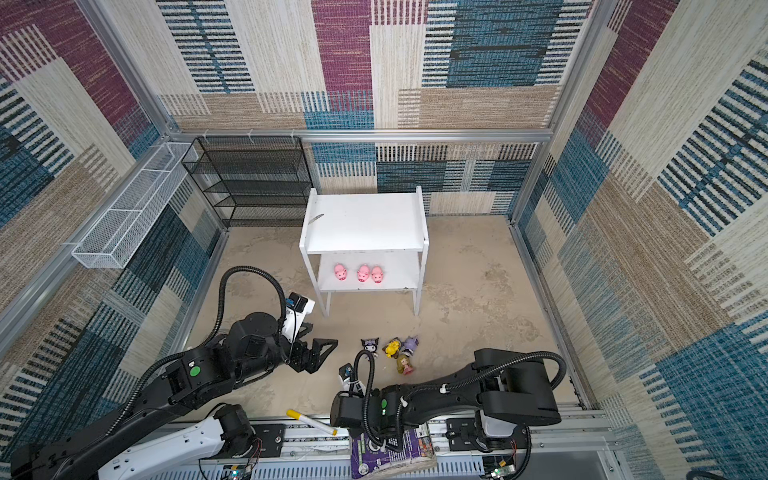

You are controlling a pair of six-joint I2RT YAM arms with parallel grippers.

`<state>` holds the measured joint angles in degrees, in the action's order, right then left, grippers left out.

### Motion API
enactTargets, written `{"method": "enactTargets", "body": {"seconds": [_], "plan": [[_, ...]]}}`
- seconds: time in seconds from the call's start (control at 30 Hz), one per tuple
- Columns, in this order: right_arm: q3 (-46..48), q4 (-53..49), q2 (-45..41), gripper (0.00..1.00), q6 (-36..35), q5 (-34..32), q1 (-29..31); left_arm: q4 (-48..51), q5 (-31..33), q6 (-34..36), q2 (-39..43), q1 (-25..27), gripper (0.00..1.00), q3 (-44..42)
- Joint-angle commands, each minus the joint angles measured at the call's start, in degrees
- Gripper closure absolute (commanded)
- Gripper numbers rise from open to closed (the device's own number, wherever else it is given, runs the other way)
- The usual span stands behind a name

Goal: Place and organize the plastic toys onto the shelf
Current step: 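Lift the pig with the right gripper and carry it toward the shelf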

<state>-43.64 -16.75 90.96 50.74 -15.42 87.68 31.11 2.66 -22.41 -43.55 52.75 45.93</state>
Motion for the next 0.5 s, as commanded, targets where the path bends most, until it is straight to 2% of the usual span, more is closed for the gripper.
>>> {"method": "enactTargets", "body": {"seconds": [0.0,0.47], "plan": [[-0.23,-1.67,0.36,0.56,0.89,-1.25,0.04,-0.89,-0.02,0.5,-0.22,-0.1,0.08,0.1],[-1.47,-3.91,-1.2,0.69,-0.35,-5.59,0.22,-1.05,0.64,0.54,0.2,-0.07,0.08,0.12]]}}
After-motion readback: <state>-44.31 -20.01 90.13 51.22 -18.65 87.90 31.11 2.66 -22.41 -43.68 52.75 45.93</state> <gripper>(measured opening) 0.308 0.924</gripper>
